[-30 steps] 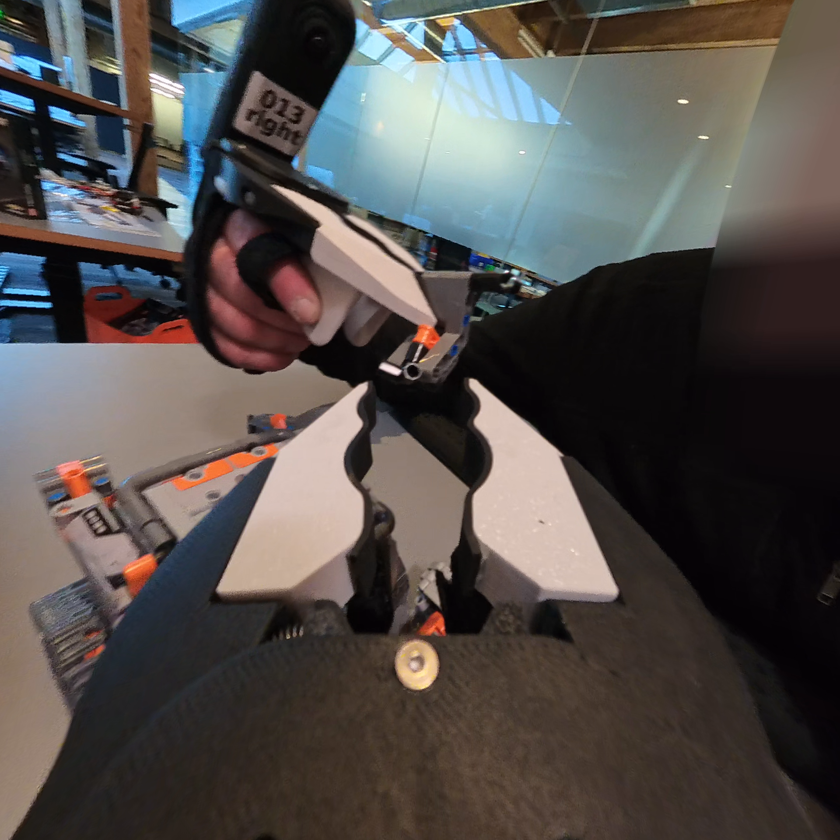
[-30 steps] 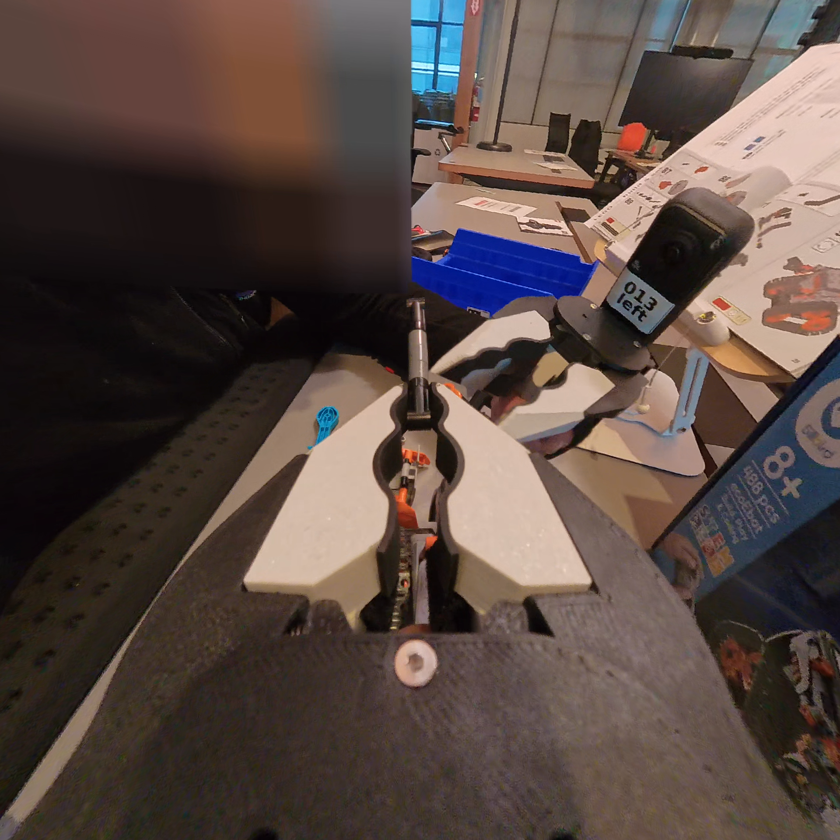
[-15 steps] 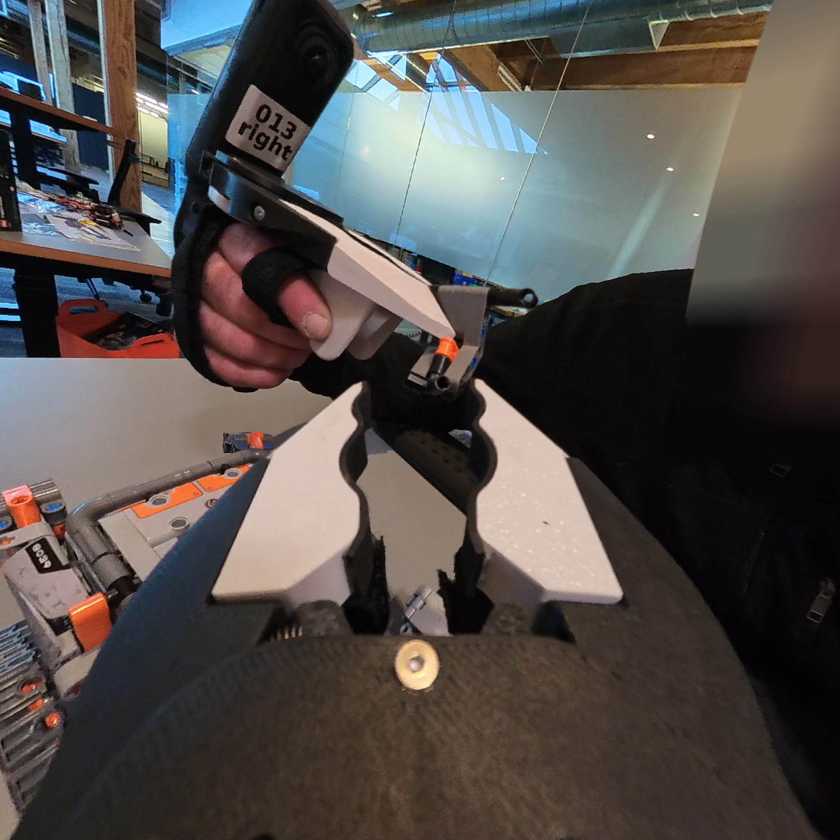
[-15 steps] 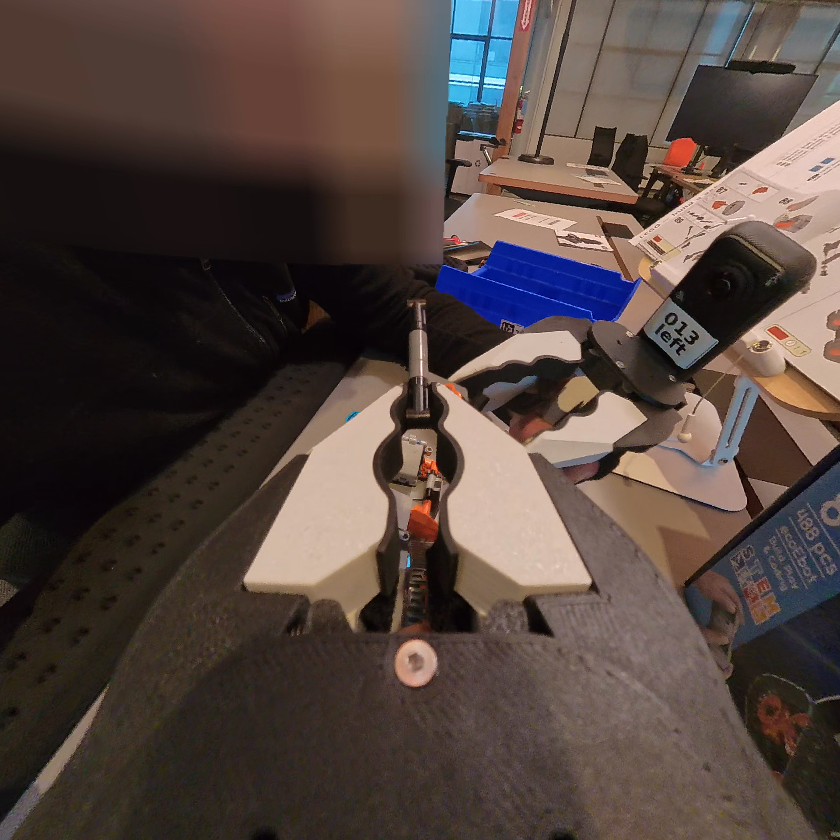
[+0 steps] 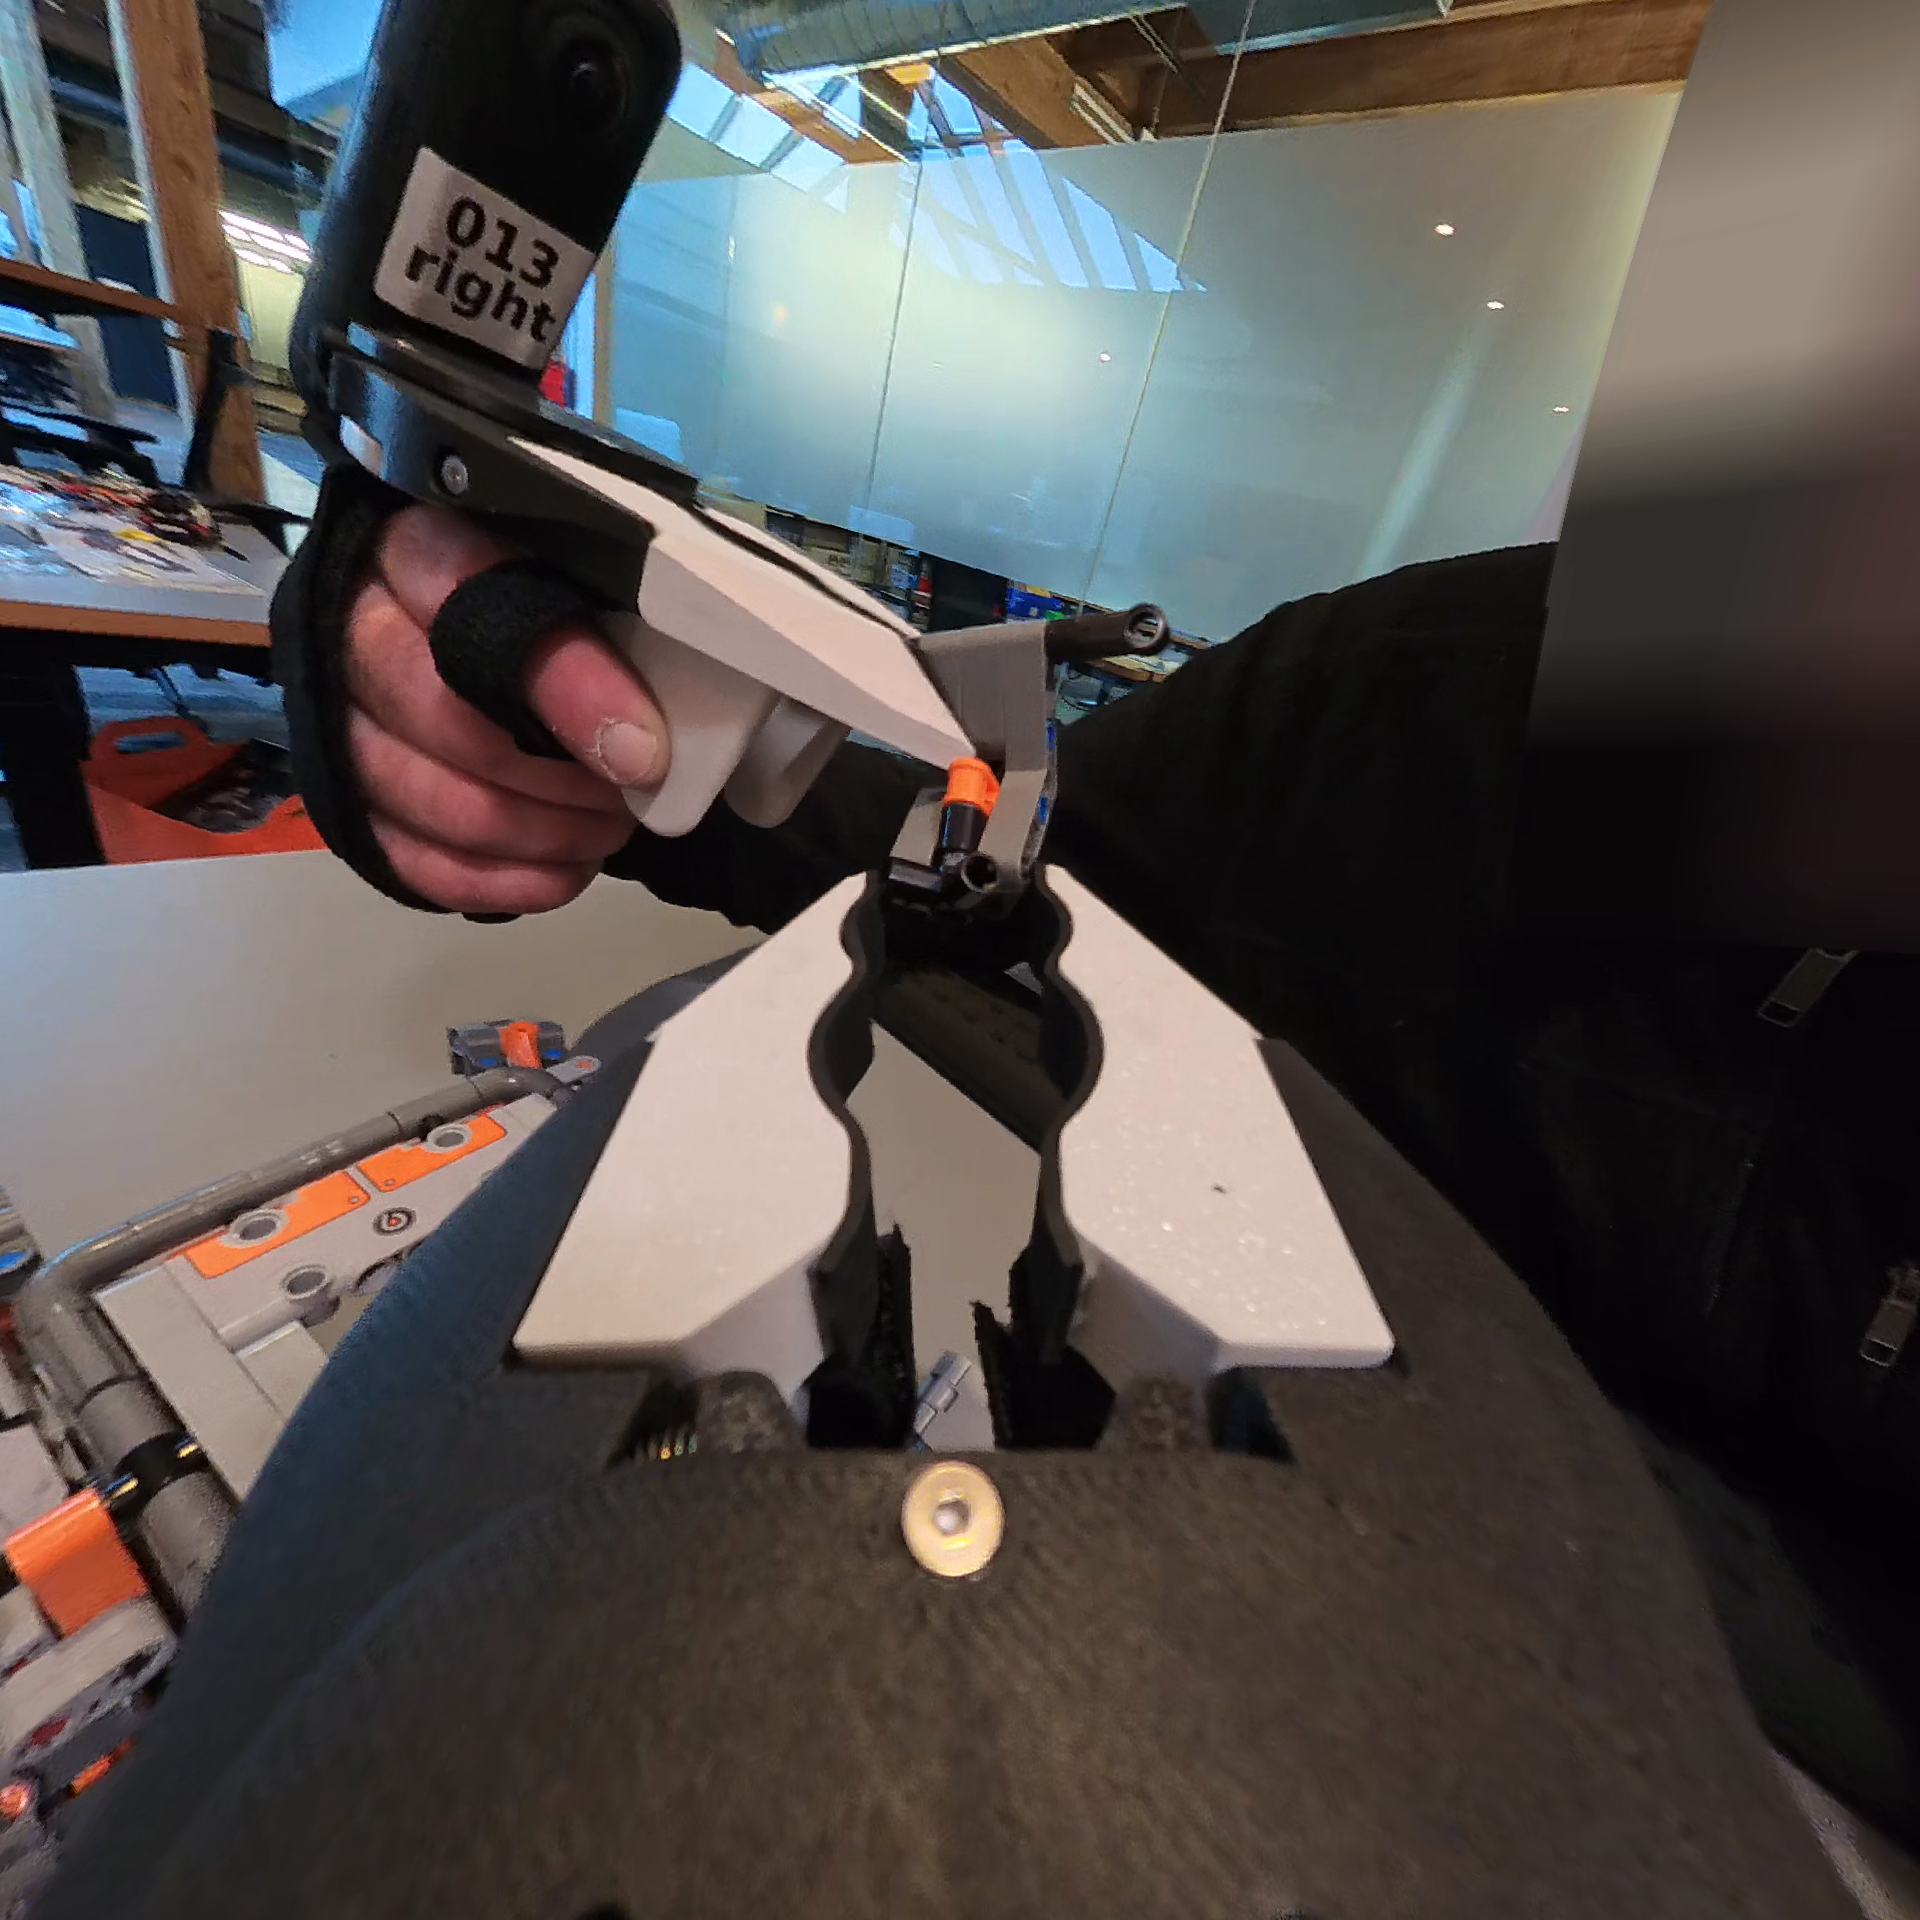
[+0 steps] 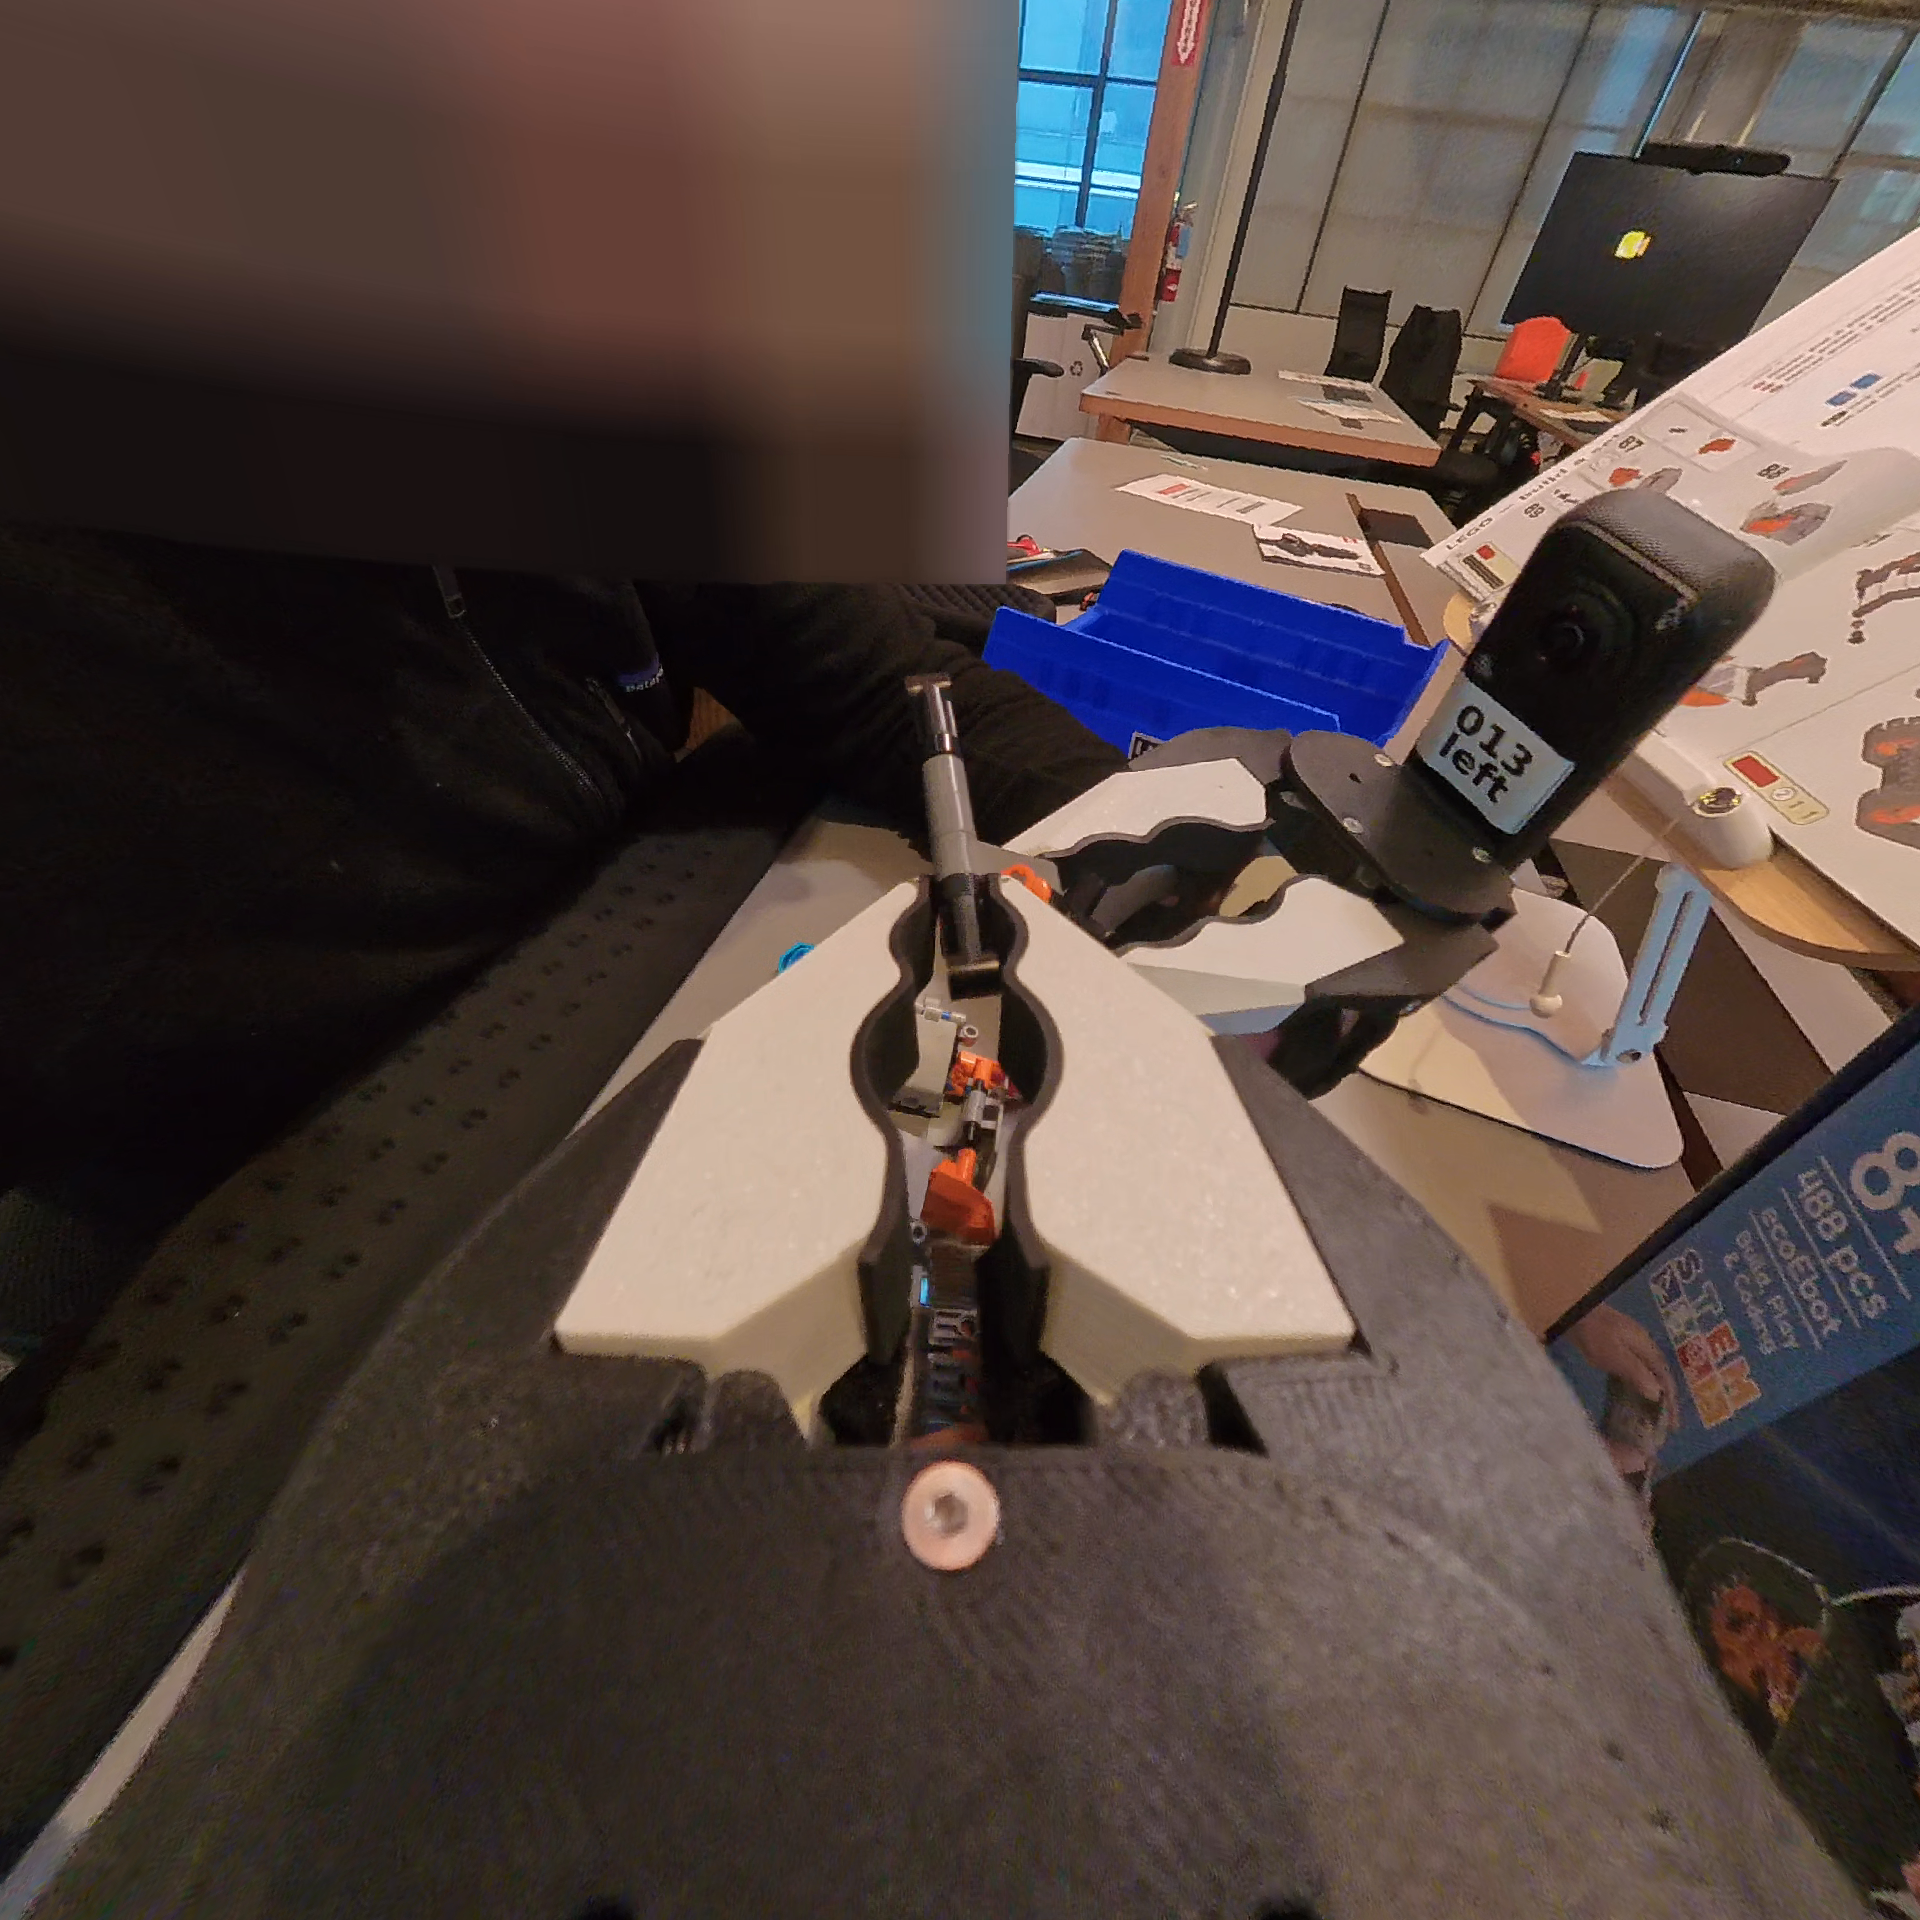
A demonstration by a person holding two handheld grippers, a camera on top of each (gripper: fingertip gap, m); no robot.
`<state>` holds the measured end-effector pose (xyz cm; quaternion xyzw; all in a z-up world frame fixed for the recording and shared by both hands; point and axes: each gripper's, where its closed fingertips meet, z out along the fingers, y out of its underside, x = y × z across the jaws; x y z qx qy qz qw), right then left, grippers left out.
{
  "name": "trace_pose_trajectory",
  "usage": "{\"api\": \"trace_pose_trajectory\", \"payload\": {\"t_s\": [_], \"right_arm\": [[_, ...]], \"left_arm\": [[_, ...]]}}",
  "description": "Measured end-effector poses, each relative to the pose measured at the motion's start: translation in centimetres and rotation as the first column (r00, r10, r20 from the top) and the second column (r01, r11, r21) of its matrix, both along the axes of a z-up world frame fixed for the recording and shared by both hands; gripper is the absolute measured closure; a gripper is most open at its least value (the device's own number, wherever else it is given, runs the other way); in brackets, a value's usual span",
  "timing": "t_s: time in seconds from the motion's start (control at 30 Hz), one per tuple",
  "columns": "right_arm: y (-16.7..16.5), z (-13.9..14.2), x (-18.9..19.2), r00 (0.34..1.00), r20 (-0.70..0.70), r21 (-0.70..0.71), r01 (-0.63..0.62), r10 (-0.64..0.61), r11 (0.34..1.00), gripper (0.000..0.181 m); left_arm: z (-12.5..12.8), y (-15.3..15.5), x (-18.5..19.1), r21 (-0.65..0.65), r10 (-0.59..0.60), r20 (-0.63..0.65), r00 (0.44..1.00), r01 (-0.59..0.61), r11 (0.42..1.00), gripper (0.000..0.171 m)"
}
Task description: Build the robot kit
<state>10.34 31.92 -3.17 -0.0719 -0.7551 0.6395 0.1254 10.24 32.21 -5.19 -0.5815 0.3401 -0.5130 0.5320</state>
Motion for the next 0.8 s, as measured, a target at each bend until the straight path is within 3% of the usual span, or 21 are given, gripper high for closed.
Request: {"api": "trace_pose_trajectory", "payload": {"t_s": [0.33, 0.47, 0.67, 0.8], "right_arm": [[0.7, 0.3, -1.0, 0.996, -0.006, 0.028, 0.086, -0.086, 0.996, 0.17], [1.4, 0.3, -2.3, 0.981, 0.003, 0.077, 0.194, -0.195, 0.978, 0.174], [4.3, -1.3, -5.8, 0.84, 0.167, 0.233, 0.476, -0.517, 0.848, 0.175], [4.7, -3.4, -6.8, 0.735, 0.232, 0.342, 0.552, -0.637, 0.761, 0.176]], "left_arm": [[0.4, 0.6, -0.8, 0.02, 0.063, -0.001, 0.998, -0.063, 0.998, 0.146], [0.3, 1.5, -2.1, 0.003, 0.126, -0.017, 0.992, -0.126, 0.992, 0.141], [-1.5, 3.1, -6.2, 0.025, 0.291, -0.165, 0.942, -0.291, 0.956, 0.14], [-1.8, 3.3, -7.5, 0.055, 0.339, -0.225, 0.913, -0.336, 0.94, 0.14]]}}
